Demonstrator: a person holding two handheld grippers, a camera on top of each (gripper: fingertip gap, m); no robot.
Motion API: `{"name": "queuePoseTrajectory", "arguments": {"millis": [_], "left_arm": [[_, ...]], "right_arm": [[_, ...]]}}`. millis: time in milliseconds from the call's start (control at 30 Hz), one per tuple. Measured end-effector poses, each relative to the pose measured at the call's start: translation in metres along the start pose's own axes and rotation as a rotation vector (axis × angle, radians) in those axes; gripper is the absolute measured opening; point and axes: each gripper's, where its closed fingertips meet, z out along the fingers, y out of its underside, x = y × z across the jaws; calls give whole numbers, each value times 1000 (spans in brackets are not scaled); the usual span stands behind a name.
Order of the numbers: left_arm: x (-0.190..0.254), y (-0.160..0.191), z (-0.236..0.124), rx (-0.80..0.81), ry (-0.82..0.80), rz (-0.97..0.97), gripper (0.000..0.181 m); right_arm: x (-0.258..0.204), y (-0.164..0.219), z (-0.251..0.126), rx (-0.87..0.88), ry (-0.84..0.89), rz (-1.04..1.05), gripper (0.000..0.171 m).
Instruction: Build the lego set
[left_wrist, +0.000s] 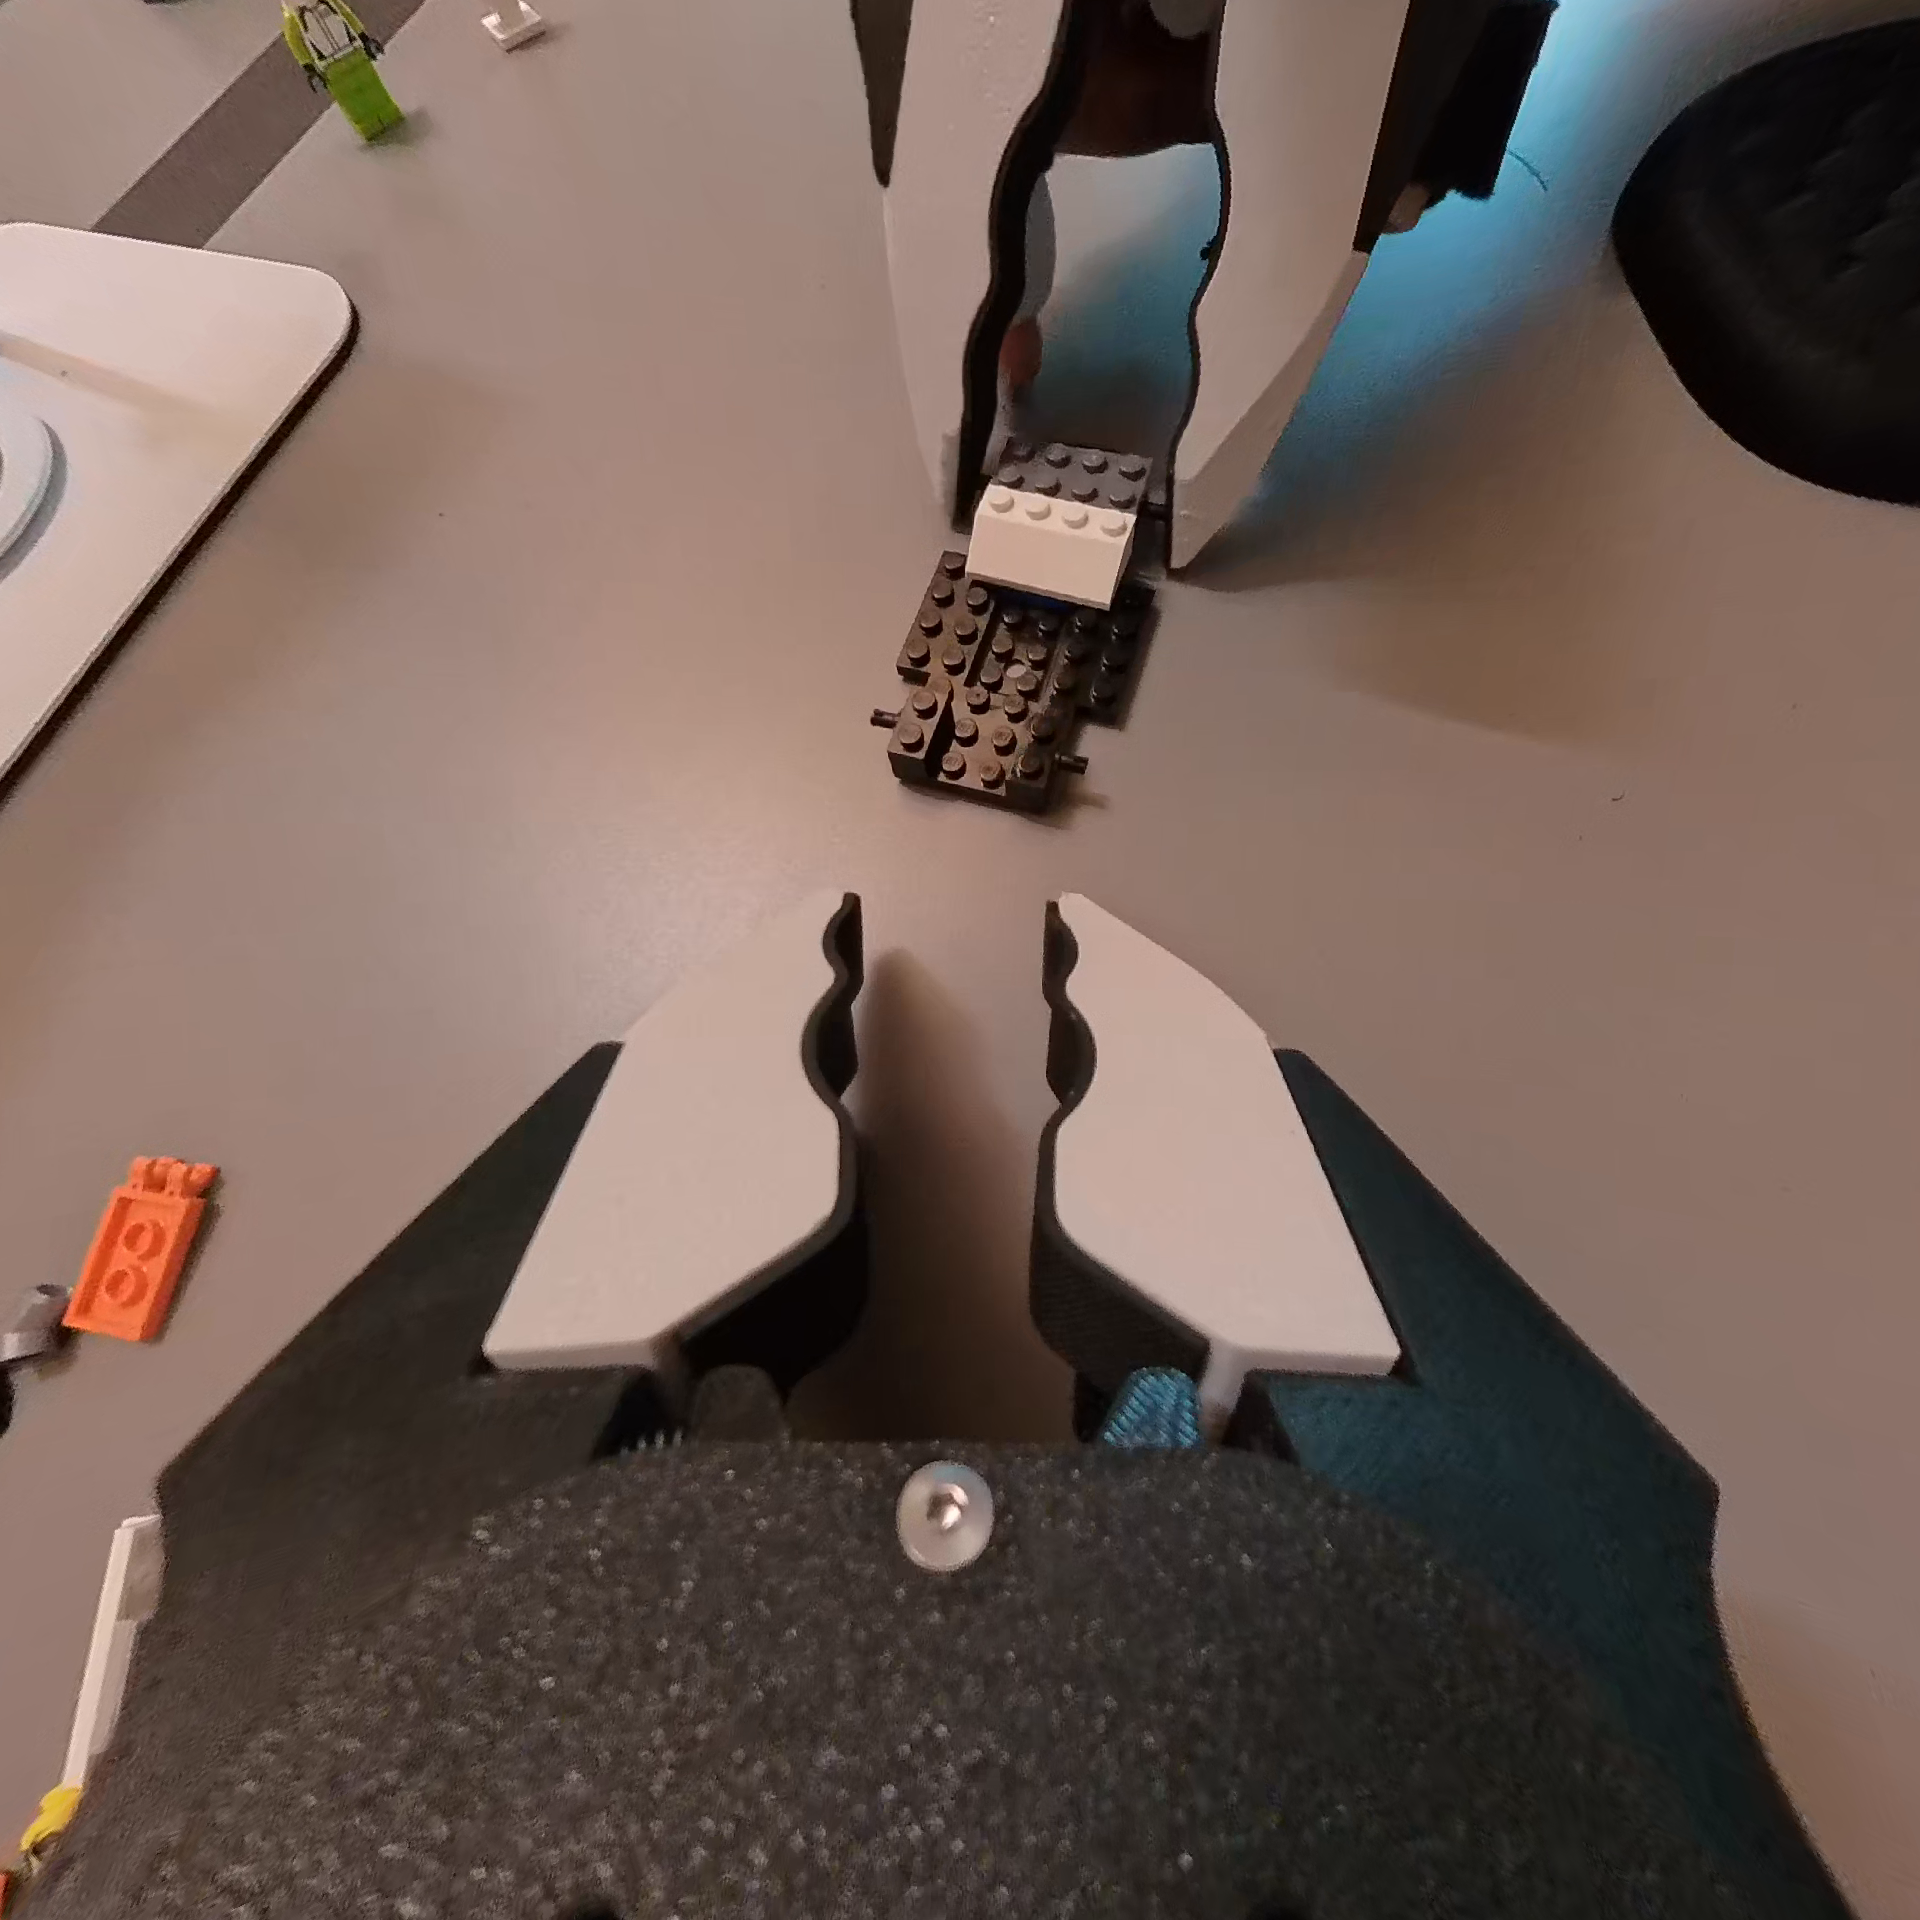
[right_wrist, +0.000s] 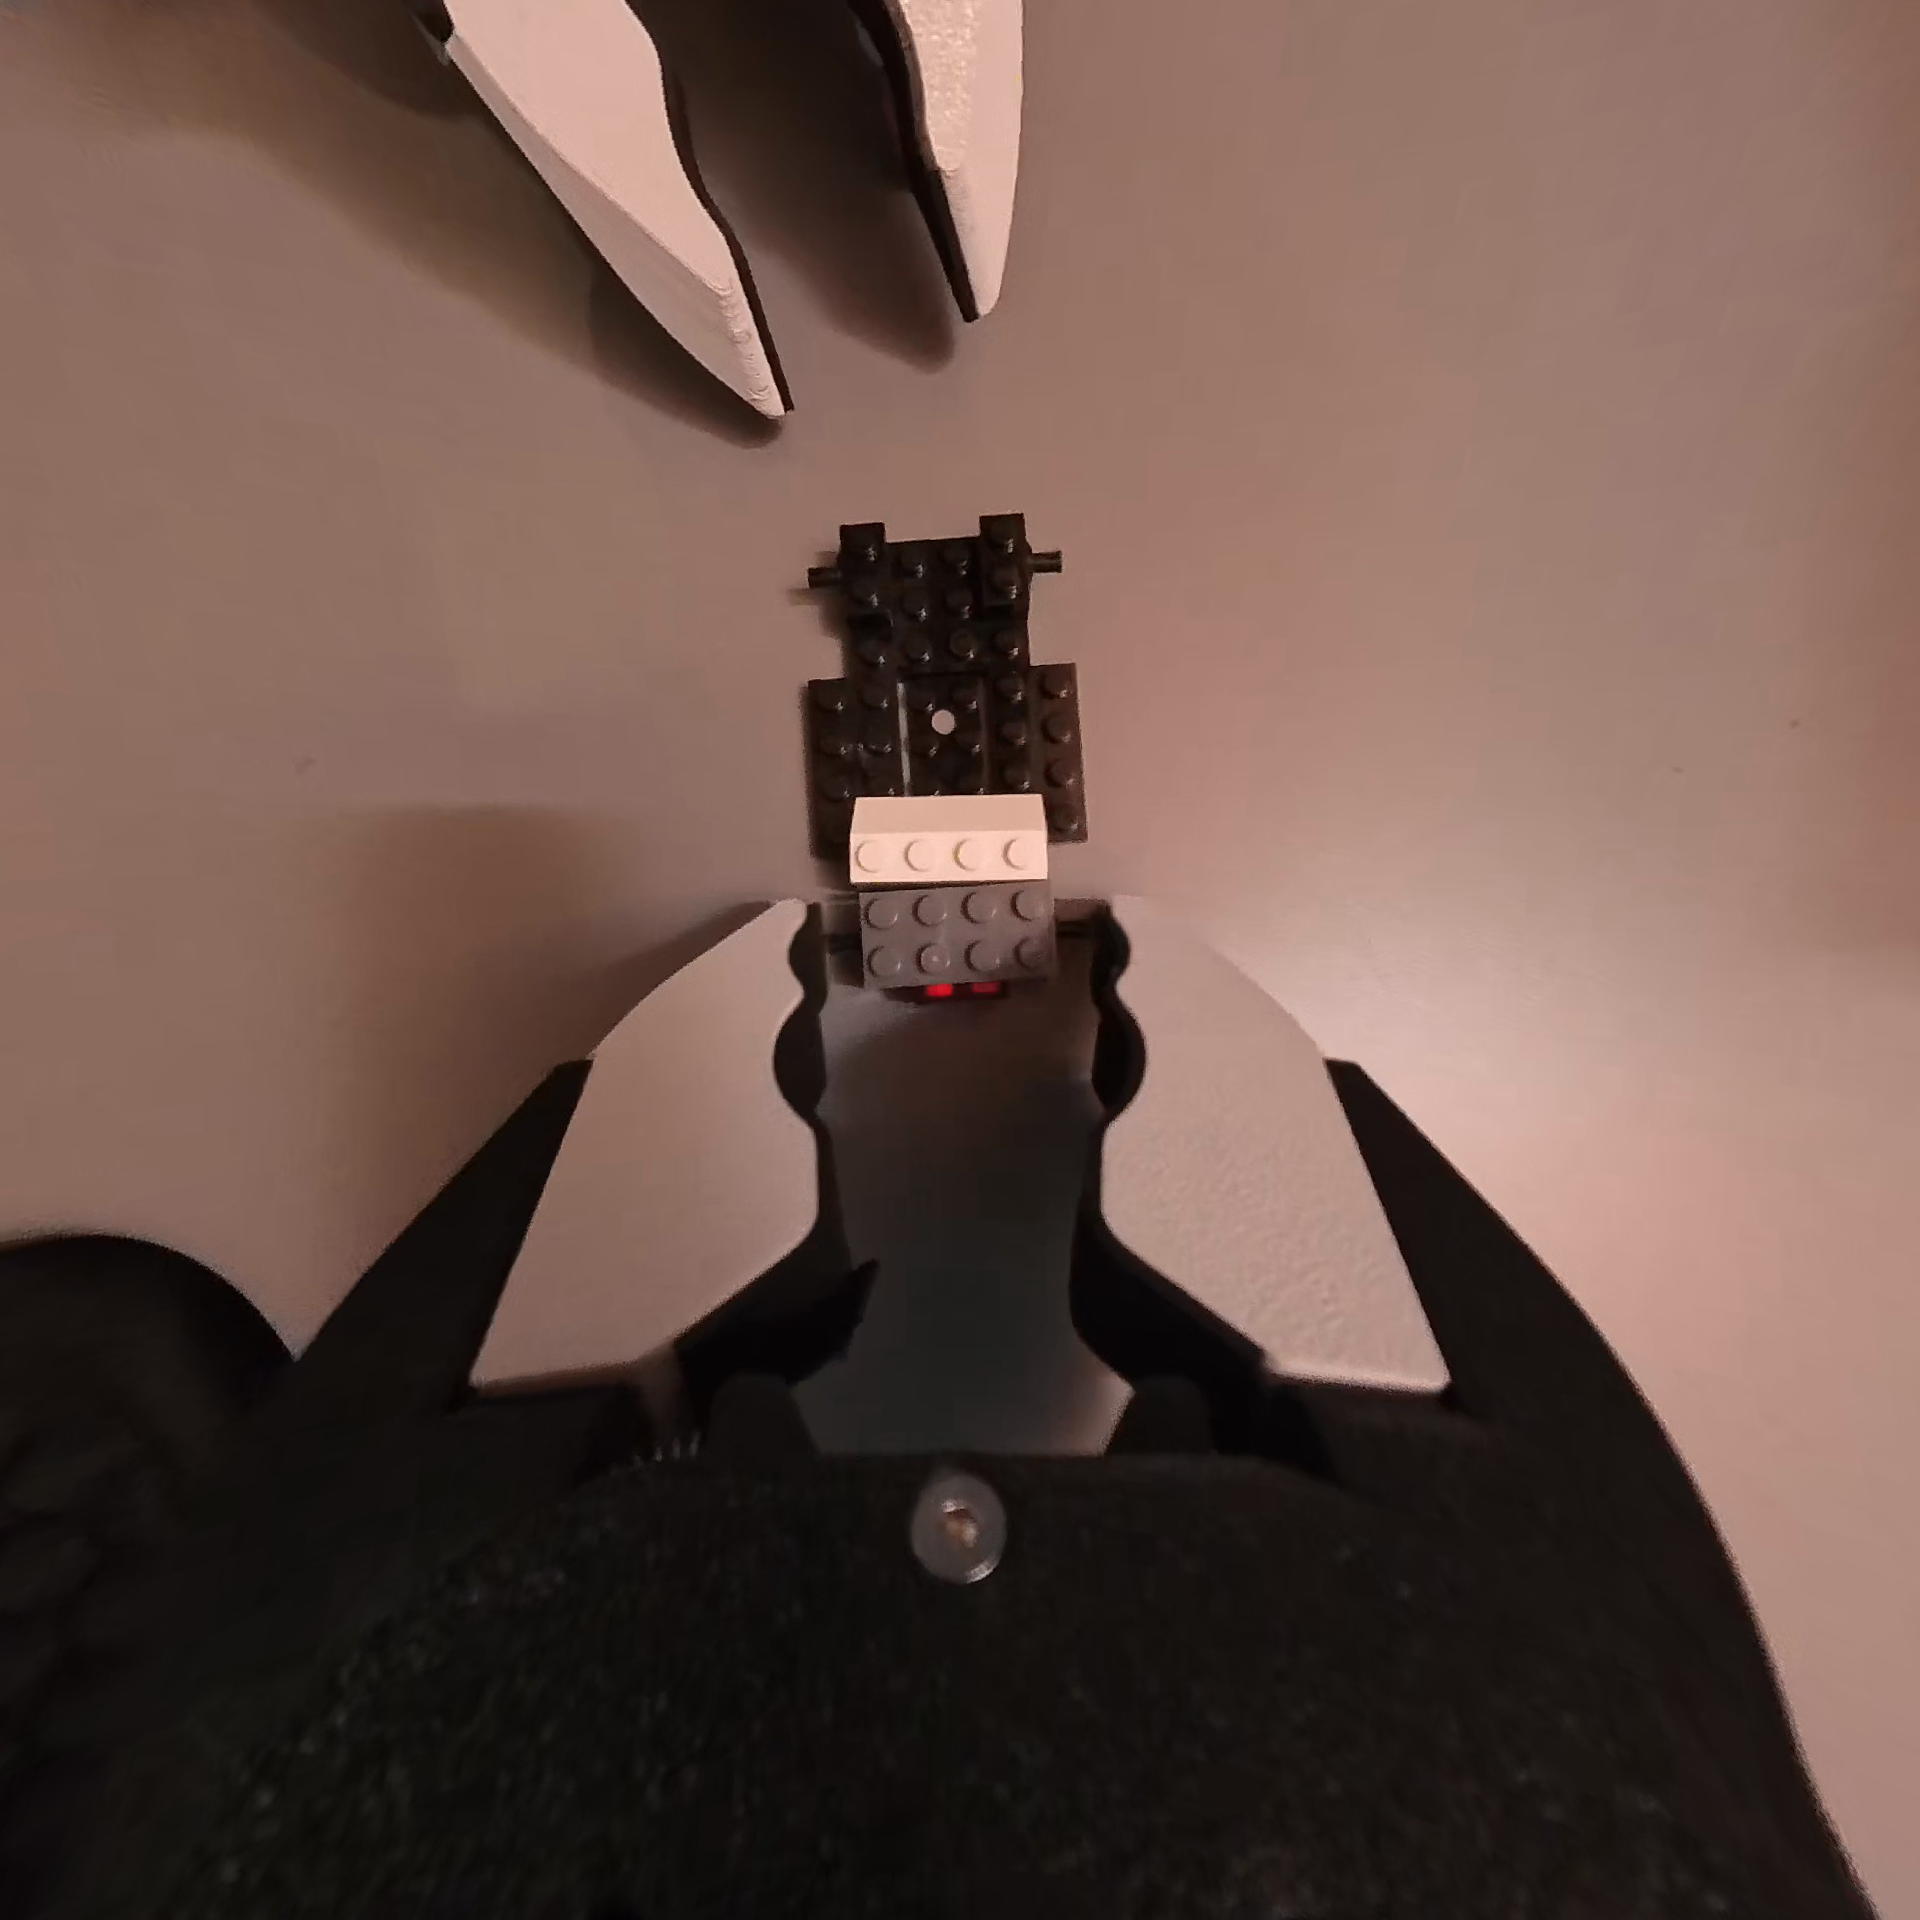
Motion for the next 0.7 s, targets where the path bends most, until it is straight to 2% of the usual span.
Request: {"name": "queuePoseTrajectory", "arguments": {"millis": [200,467,700], "left_arm": [[1,-3,-3,23,2,-10,33],[-3,-19,-13,128,92,-250,33],[2,-23,-8,125,164,-391,34]], "right_arm": [[0,-1,-1,46,21,10,47],[-5,-5,-9,176,31,69,46],[-11,-11,-16,275,55,88,46]]}}
